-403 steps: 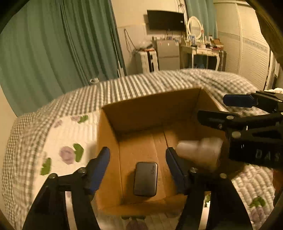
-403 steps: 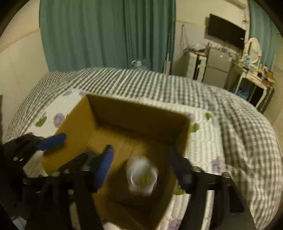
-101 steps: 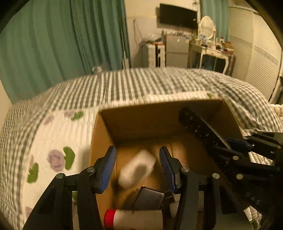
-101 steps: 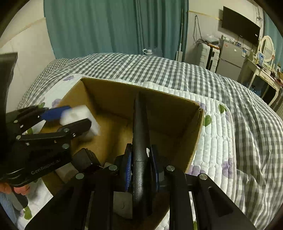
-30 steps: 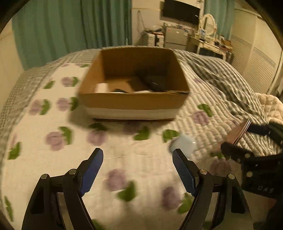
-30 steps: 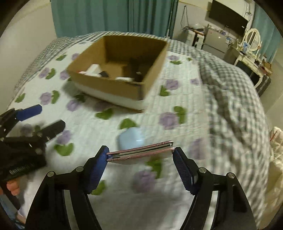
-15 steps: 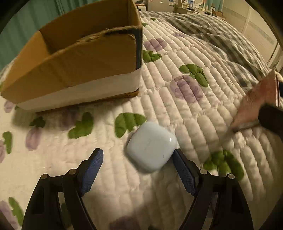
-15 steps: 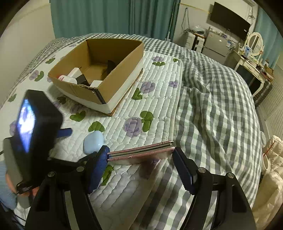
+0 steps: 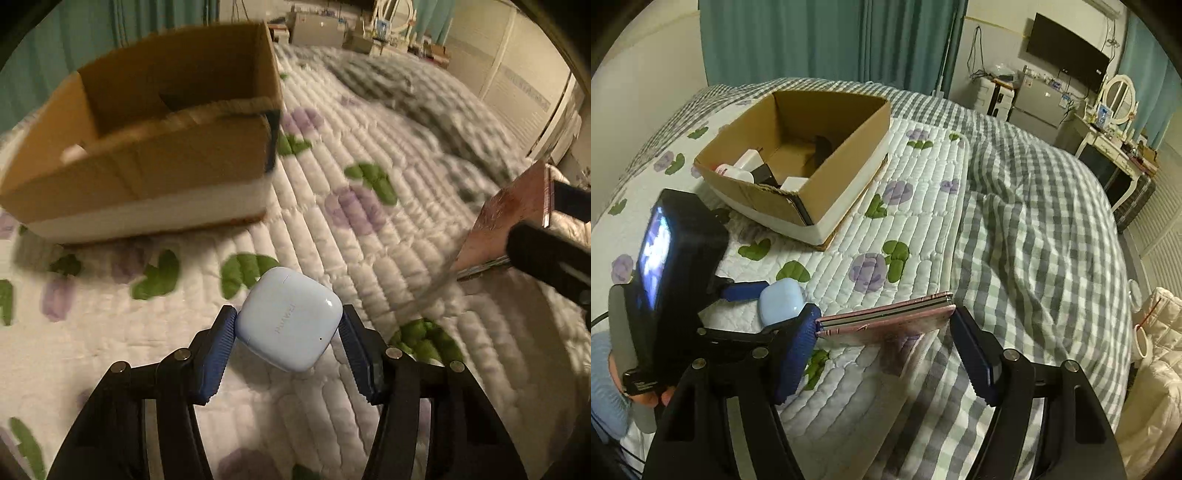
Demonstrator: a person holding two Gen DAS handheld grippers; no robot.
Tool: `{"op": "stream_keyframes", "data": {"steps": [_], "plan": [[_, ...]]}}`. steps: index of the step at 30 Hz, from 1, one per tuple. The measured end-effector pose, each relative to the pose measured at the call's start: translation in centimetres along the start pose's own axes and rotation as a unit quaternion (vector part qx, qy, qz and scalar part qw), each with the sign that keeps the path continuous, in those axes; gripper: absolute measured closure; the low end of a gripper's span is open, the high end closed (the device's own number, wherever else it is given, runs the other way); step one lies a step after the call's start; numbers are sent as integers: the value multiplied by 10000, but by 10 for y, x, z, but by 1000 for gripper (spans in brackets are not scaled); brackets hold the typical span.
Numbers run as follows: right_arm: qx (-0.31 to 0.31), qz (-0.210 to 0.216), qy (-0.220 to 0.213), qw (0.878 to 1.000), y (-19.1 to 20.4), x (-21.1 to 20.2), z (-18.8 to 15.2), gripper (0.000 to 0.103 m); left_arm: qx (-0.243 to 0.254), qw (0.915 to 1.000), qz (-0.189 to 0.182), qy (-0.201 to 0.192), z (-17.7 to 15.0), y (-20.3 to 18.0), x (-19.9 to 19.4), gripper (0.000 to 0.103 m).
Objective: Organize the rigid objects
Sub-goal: 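Lower the earbud case and pink card into the box and release both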
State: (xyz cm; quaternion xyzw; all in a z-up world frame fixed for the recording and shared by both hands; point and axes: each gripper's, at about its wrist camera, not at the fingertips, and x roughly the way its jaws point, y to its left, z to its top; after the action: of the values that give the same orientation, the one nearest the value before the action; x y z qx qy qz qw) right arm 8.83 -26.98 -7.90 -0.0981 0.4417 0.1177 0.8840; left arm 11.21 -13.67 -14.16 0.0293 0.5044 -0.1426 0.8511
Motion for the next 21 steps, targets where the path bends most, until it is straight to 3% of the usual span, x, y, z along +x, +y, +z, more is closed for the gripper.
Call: {"op": "stream_keyframes", "data": {"steps": [11, 16, 21], "plan": [[-172, -41, -641, 9978, 34, -68, 36, 31, -209, 9929, 385, -1107, 21, 41, -110, 46], [-311, 128, -1063, 9938, 60, -91, 73, 31, -207, 9864, 660, -1488, 42, 67, -149, 46], [-308, 299, -1213, 9917, 78, -82, 119, 31, -378, 9813, 781, -1718, 61, 98, -171, 46]]}}
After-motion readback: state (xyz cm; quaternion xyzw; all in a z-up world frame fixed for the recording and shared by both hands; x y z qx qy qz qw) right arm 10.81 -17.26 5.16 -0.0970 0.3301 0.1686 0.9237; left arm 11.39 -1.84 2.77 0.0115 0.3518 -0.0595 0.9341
